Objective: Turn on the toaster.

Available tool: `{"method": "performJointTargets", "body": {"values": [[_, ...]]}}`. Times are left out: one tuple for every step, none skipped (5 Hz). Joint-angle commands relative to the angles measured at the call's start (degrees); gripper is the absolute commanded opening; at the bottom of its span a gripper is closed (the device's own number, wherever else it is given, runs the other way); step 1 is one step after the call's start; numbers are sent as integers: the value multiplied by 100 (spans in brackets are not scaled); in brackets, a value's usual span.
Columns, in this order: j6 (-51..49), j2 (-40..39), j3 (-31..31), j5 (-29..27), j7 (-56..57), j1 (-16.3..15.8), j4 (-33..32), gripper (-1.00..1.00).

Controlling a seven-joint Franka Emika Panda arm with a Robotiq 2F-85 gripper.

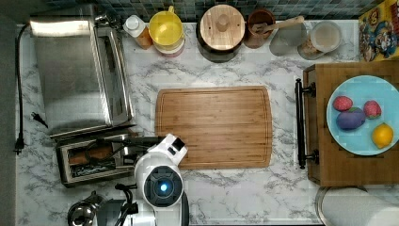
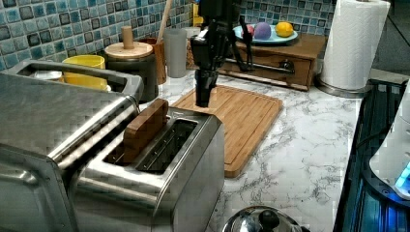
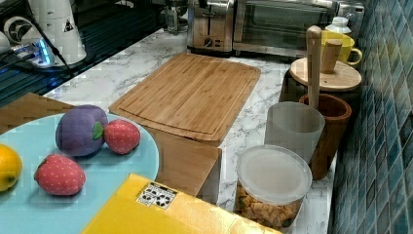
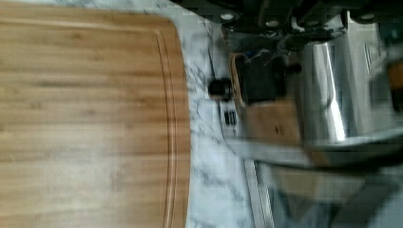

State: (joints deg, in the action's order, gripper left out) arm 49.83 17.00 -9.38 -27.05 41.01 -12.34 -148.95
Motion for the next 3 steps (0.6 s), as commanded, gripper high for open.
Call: {"method": "performJointTargets", "body": {"values": [[-558,-548,112,-497,383,-257,832,-100],[-556,-1101,-98,-251,253,-193,976,-100],[-342,-1661,-201,243,-178,-123,885,-100]]}}
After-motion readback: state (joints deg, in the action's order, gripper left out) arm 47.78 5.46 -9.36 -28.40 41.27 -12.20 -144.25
